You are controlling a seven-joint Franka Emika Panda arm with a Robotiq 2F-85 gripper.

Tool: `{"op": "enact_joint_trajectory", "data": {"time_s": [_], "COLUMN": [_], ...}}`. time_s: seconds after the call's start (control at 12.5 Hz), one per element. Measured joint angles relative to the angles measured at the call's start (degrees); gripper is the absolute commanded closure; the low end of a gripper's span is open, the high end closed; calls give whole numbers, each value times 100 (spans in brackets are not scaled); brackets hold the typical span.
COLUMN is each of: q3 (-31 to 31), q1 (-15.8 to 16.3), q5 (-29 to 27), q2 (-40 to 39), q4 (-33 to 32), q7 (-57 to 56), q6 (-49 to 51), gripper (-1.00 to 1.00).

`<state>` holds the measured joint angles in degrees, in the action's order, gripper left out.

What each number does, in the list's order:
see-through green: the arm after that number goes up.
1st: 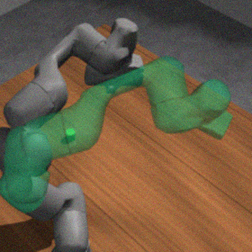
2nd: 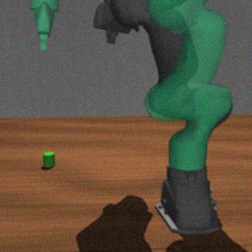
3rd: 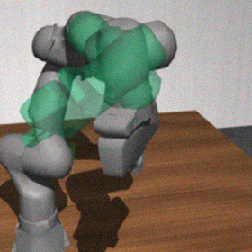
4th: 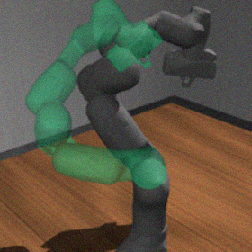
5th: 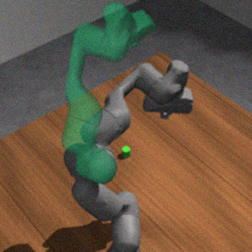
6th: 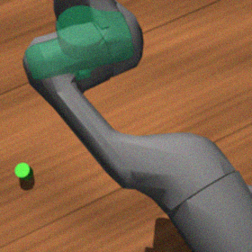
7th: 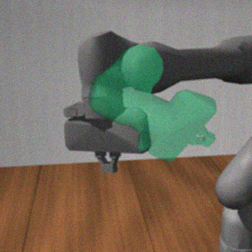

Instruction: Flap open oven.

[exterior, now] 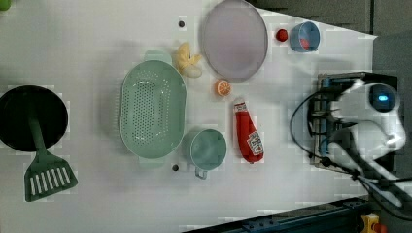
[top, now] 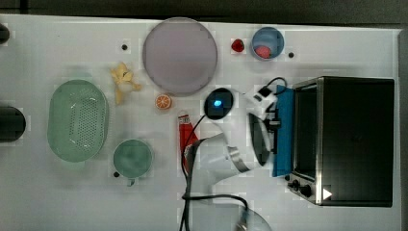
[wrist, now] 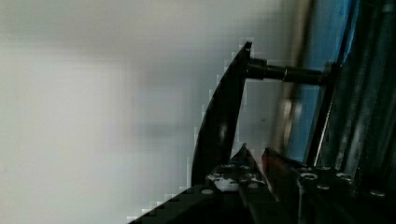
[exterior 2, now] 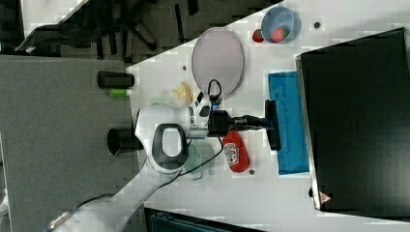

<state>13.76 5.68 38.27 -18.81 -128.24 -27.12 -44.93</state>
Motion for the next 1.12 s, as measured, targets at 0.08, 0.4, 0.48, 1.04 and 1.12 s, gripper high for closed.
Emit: {"op": "enact_joint_trajectory", "data": {"time_s": [0.08,0.4,0.48,1.04,1.12], "q3": [-3,-41,-29,-92,-113], "q1": [159,579,672,1133,1158], "q5": [193,1030,1141,1757,1751], "q2": [-168,-790,-918,-1904,-1901], "q4": [-11,45,78,548,582], "q7": [315,1584,1905,3007,3017], "q6": [-34,-3,31,610,666], "gripper": [65,65,65,65,65]}}
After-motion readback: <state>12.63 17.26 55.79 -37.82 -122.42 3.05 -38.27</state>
